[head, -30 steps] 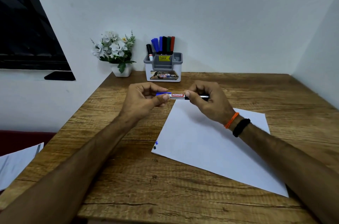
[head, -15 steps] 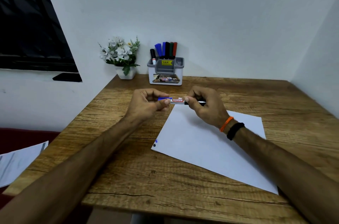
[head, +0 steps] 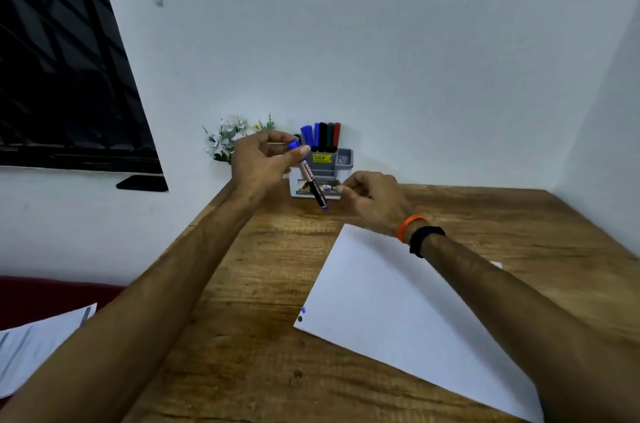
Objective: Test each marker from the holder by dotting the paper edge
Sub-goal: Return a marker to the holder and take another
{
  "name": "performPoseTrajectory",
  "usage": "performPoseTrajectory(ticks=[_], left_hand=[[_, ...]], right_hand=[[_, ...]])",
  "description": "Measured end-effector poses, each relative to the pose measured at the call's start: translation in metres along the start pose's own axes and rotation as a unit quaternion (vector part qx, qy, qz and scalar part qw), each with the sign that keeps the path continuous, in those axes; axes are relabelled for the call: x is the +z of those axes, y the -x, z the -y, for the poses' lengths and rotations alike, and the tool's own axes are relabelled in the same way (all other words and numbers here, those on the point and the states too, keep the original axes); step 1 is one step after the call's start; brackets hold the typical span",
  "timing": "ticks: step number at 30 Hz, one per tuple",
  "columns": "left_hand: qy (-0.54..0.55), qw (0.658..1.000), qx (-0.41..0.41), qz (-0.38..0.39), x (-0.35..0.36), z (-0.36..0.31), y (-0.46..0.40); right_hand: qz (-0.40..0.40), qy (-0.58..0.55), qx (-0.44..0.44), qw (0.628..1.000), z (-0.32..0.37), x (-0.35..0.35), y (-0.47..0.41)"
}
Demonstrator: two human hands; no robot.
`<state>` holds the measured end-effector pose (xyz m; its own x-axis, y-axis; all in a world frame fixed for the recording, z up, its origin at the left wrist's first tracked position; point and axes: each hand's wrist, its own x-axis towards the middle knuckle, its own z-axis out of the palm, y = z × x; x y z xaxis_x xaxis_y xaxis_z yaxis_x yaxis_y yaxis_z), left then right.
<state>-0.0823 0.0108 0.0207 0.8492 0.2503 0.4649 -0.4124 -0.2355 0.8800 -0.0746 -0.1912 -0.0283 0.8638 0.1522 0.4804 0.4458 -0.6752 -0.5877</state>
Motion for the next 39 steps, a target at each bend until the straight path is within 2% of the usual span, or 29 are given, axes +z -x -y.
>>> performPoseTrajectory(ticks=[13, 19, 24, 28, 30, 39], left_hand=[[-0.107, 0.991, 0.074, -0.043, 0.011, -0.010, -0.102], [-0.139, 0.984, 0.096, -0.053, 0.022, -0.002, -0.127], [-0.189, 0.979, 0.070, -0.041, 0.033, 0.020, -0.126], [-0.279, 0.959, 0.036, 0.019, 0.039, 0.048, -0.112], [-0.286, 0.958, 0.030, 0.022, 0.040, 0.055, -0.107], [-0.311, 0.946, 0.088, 0.007, 0.049, 0.041, -0.122]], right_hand=[[-0.022, 0.197, -0.022, 0.980, -0.002, 0.024, -0.064], [-0.045, 0.192, -0.031, 0.980, -0.019, 0.036, -0.067], [-0.061, 0.183, -0.026, 0.981, -0.021, 0.039, -0.071], [-0.069, 0.183, -0.032, 0.980, -0.022, 0.040, -0.071], [-0.069, 0.184, -0.036, 0.980, -0.023, 0.040, -0.071], [-0.065, 0.186, -0.031, 0.980, -0.023, 0.041, -0.073]])
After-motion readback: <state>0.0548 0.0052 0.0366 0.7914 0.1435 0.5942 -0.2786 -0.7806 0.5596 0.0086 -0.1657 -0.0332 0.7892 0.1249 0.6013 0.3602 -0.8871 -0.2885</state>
